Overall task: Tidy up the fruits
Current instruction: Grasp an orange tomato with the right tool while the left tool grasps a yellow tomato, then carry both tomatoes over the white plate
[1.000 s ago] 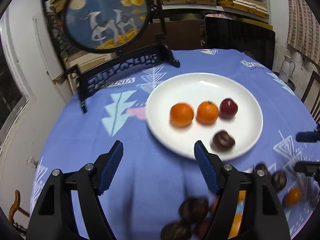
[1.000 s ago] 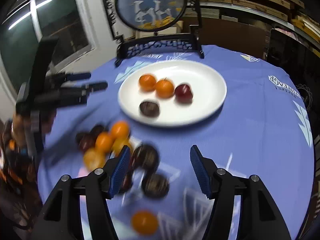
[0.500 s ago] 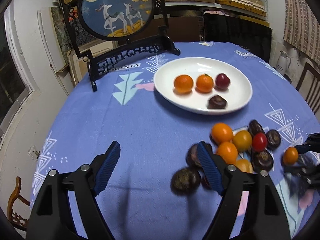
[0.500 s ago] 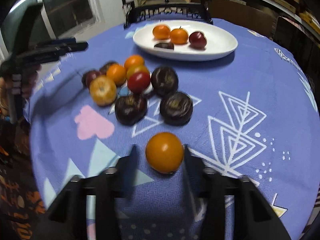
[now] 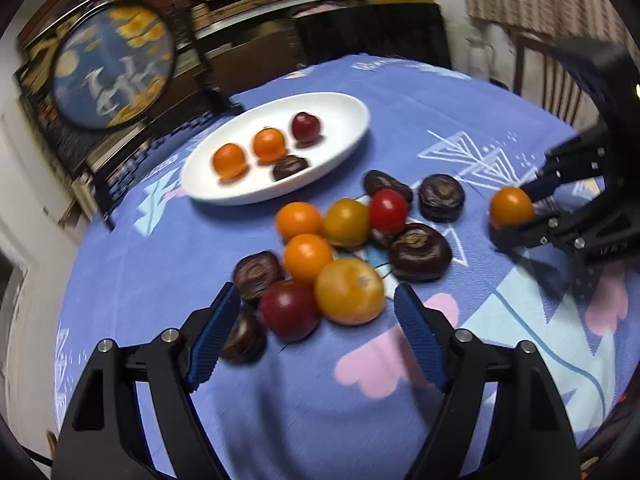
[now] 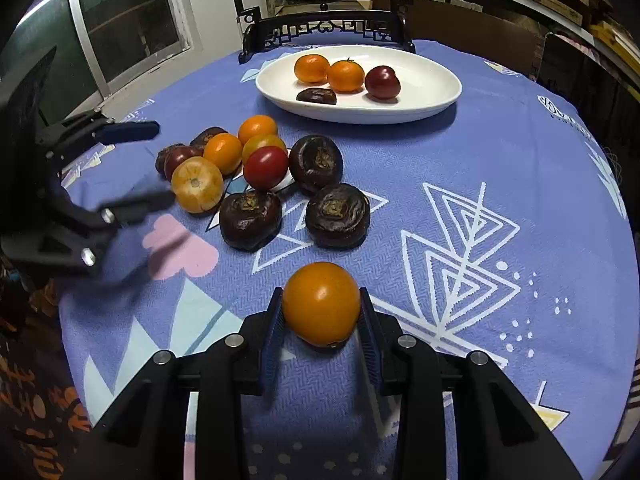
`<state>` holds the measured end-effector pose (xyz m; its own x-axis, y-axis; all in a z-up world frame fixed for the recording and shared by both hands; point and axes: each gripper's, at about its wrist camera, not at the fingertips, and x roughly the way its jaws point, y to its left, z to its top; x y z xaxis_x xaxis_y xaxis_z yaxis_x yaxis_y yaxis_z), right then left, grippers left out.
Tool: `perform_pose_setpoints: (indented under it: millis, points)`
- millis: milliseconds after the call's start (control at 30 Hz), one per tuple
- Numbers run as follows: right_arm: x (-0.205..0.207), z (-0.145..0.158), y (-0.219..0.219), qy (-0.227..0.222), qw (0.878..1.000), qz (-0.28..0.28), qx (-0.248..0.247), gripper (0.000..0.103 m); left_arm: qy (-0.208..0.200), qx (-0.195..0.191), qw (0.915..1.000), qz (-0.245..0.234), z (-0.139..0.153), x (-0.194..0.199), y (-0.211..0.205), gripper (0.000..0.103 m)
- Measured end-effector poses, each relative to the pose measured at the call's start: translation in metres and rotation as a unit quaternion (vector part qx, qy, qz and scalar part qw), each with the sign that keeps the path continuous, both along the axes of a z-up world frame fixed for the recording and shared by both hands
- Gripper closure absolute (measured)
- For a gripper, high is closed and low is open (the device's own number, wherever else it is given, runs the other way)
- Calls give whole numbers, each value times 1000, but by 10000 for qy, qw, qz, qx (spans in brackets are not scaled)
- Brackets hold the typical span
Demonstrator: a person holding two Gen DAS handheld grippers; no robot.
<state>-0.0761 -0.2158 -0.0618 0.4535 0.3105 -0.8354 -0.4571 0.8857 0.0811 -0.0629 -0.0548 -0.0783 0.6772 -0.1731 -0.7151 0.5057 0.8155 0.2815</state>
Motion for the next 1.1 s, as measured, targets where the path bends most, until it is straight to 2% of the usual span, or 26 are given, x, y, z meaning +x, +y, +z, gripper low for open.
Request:
perform_pose_setpoints:
  millis: [133,267,367,400,433,467,500,700,900,1033,1067,1100]
  points:
    - [1,1,-2,24,10000,-7,95,68,155,223,9996,-3,-12,14,-12,30]
    - [1,1,-6,44,9999,-33,154,68,21,501,9987,-63,-18,15,-20,31]
    - [1,2,-7,22,9998,-56,183,68,-61,584,9982,-119,-18,14,-21,38]
    - [0,3,-7,7,9998,-58,192,68,-54,529,9984,-167,-16,13,-20,41]
    - [0,4,-8,-22,9998,-65,199,68,-41,464,9987,-215,-15,11,-20,48]
    - [-1,7,-8,-68,9997,-86,232,68,97,248,9990,-369,-10,9,-18,63]
    - [-1,9,-9,-86,9996,-95,265,68,261,122,9989,-381,-8,10,-17,67]
    - [-5,19,-7,-172,9995,-65,261,68,465,-158,9985,-236,-6,14,-5,66]
    - [-2,12,-5,-90,9996,-58,276,68,453,120,9987,-217,-16,14,-13,61]
    - [-1,11,-5,-73,9996,-41,279,68,338,399,9981,-329,-22,11,-22,52]
    - [-1,11,-5,-75,9996,-46,282,68,313,427,9981,-318,-22,10,-23,52]
    - [-1,11,-5,-83,9995,-52,291,68,307,412,9983,-273,-22,11,-21,59]
